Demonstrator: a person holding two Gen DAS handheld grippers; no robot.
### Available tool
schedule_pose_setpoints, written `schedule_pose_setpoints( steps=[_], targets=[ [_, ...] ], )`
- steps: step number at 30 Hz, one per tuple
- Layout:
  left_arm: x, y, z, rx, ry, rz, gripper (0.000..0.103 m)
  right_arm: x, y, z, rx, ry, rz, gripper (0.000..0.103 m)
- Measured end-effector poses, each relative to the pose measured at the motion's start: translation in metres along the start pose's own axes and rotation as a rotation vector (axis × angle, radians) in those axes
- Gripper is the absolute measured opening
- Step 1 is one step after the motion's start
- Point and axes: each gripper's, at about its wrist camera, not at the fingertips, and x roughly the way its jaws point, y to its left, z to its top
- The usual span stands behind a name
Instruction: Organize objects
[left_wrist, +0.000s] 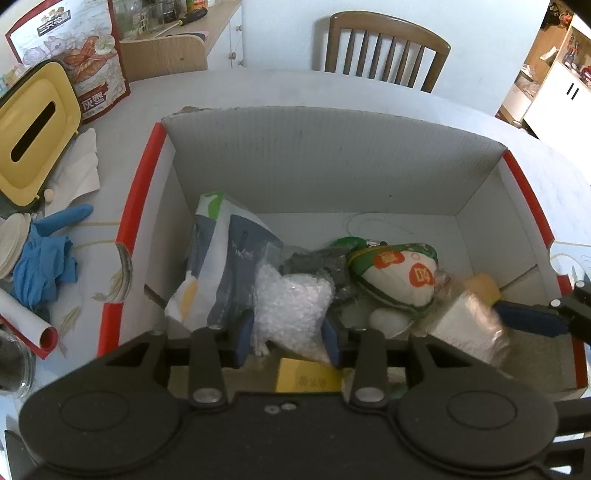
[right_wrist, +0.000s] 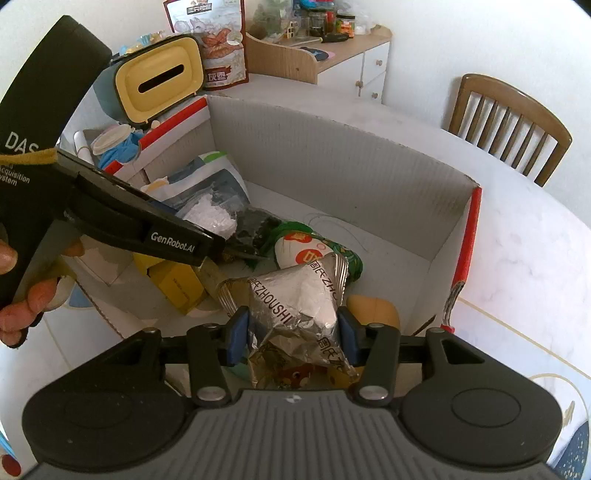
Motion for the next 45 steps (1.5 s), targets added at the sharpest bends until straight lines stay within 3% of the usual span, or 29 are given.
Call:
schedule_pose_setpoints(
  steps=[11, 13, 22, 28, 37, 45],
  targets=[
    [-0.024, -0.004, -0.006, 0.004, -0.049, 0.003, 0.047, -0.023, -0.004, -0.005, 0.011, -0.042, -0.001, 0.057],
    [-0.031, -0.005, -0.008, 0.007, -0.07, 0.004, 0.057, -0.029, -0.005, -0.006, 0.016, -0.056, -0.002, 0.057],
    [-0.069, -0.013, -0.017, 0.022, -0.17, 0.003, 0.068, -0.064, -0.006, -0.011, 0.039, -0.13, 0.012, 0.06],
    [-0.096, -0.018, -0.027, 0.028, -0.241, 0.0, 0.082, -0.087, -0.008, -0.017, 0.064, -0.187, 0.043, 0.065],
    [-0.132, -0.028, -0.042, 0.048, -0.341, -0.003, 0.089, -0.122, -0.016, -0.029, 0.114, -0.292, 0.075, 0.071],
    [-0.149, -0.032, -0.056, 0.038, -0.375, -0.001, 0.091, -0.145, -0.022, -0.041, 0.137, -0.361, 0.077, 0.079]
  ],
)
